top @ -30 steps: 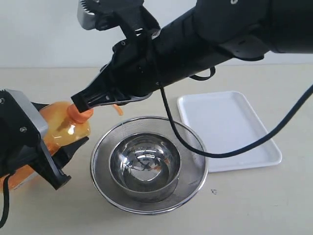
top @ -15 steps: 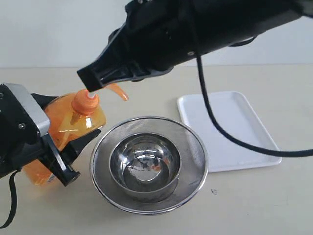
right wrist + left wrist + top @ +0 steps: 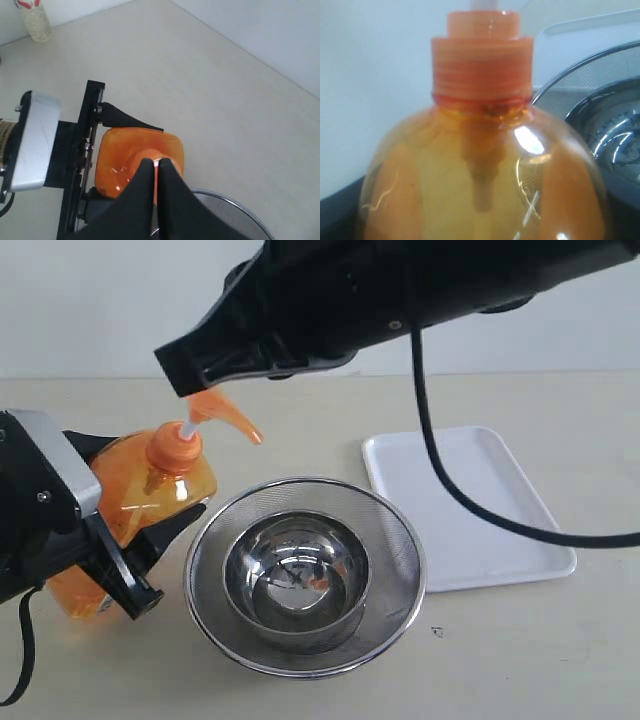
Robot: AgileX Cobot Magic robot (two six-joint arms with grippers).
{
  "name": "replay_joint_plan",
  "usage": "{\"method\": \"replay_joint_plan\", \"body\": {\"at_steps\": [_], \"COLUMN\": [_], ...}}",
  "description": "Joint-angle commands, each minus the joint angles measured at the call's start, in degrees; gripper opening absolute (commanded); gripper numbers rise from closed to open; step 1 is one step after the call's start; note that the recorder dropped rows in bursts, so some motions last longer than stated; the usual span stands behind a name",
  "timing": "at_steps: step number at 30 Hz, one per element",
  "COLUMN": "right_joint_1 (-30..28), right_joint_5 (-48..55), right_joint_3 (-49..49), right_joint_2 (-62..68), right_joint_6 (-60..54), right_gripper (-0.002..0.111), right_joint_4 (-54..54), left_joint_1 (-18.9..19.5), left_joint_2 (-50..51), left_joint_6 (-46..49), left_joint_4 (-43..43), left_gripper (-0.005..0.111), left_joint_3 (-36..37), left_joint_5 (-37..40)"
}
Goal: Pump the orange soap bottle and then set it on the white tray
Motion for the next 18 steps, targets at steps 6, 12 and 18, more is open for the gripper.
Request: {"method": "replay_joint_plan", "body": {"at_steps": [6,12,18], "right_joint_1": [0.0,0.0,0.0], "right_joint_5": [-1.9,-2.6,-3.1], "right_joint_3": [0.0,0.0,0.0], "right_joint_2": [2.0,2.0,3.0], "right_joint_6": [-0.1,-0.1,-0.1], "right_gripper": [0.000,0.000,0.000], "right_joint_4": [0.7,0.3,0.8], "left_joint_1": [-0.2,-0.2,-0.2], "left_joint_2": [-0.6,-0.6,-0.6], "left_joint_6": [-4.0,-3.8,-3.8], "left_joint_4": [1.0,0.9,1.8], "left_gripper": [0.005,0.005,0.005], "left_joint_3": [-0.4,-0.4,-0.4], "left_joint_5": [-3.2,-2.5,-2.5]}}
